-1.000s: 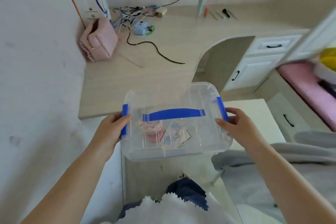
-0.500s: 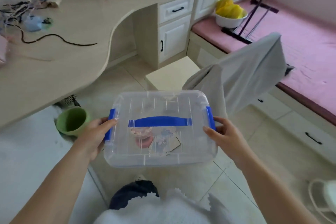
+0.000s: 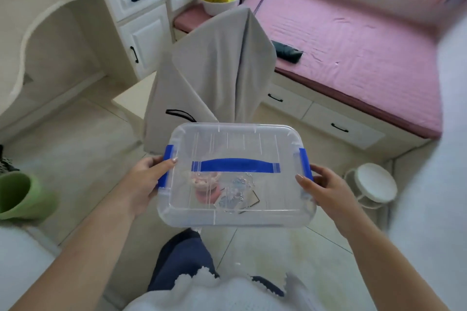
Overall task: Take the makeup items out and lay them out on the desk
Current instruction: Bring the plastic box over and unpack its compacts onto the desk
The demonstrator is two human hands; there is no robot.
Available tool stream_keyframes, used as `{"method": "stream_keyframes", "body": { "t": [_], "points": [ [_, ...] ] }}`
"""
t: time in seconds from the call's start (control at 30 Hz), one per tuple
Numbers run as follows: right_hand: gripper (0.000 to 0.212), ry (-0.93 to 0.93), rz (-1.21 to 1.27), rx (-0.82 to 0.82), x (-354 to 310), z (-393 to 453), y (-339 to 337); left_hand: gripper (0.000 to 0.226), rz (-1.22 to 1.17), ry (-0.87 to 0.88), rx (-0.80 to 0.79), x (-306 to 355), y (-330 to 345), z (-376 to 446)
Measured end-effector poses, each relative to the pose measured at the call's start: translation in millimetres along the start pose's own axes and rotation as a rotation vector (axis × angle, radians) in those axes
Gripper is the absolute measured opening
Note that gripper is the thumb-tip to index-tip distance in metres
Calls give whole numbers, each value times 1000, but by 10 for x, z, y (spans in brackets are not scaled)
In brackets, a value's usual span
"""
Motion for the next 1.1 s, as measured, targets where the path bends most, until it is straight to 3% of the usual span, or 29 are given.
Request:
{"method": "stream_keyframes", "body": {
  "t": [0.43,0.93,1.1],
  "points": [
    [44,-46,130,261,133,164,-1142,21,84,57,-214,647,1491,1032],
    [30,-141,214,542,-507,1852,-2344,35,210,108,-391,1882,2731,3206],
    [31,-162,229,539,-634,2473,-2751,34,230,145,-389,2117,3040,3807]
  ]
}}
Point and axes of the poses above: each hand's wrist, its own z-axis towards the middle knuckle, its own y-axis out of the palm, x = y × z, the point moved 3 cm from there along z, towards the middle knuckle, and after that the axes turned 11 degrees about -x, right-handed, at the moved point
